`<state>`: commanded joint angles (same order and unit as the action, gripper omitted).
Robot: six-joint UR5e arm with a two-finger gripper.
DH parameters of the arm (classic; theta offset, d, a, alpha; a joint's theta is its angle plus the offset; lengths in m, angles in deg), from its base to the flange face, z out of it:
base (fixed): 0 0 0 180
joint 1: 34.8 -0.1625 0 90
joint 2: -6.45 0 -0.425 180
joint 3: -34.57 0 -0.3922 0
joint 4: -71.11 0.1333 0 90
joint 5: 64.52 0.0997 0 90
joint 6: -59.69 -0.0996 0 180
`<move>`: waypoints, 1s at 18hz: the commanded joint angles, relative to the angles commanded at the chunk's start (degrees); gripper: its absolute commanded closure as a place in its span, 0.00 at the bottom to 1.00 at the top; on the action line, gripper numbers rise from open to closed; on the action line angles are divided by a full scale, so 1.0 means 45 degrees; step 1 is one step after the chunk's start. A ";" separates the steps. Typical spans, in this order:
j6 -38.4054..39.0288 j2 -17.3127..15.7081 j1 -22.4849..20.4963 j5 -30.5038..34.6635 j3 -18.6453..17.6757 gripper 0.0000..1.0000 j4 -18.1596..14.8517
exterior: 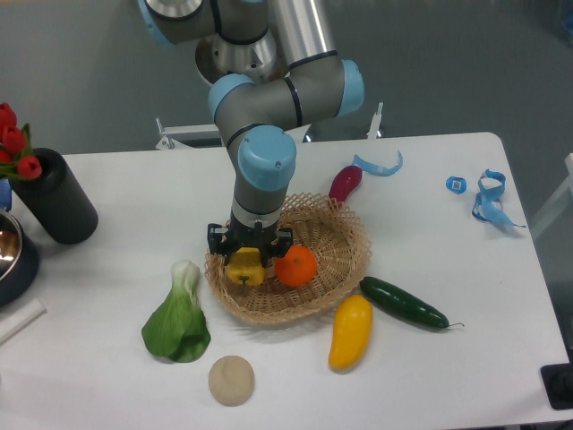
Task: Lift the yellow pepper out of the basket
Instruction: 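Lift the yellow pepper out of the basket and carry it beside the cucumber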
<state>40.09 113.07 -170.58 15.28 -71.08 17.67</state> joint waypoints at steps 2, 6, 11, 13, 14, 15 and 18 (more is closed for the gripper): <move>-0.0058 -0.0117 -0.0292 0.0000 0.0371 0.81 -0.0039; -0.1285 -0.0352 -0.1228 0.0000 0.1444 0.81 -0.0195; -0.3100 -0.0352 -0.2868 0.0039 0.1721 0.81 -0.0274; -0.4155 -0.0352 -0.3455 0.0175 0.1721 0.80 -0.0390; -0.4798 -0.0352 -0.3786 0.0234 0.1721 0.81 -0.0468; -0.5791 -0.0332 -0.4118 0.0292 0.1701 0.81 -0.0643; -0.7747 -0.0274 -0.4472 0.0876 0.1720 0.81 -0.1015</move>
<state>5.23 111.83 -190.71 19.22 -63.34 13.10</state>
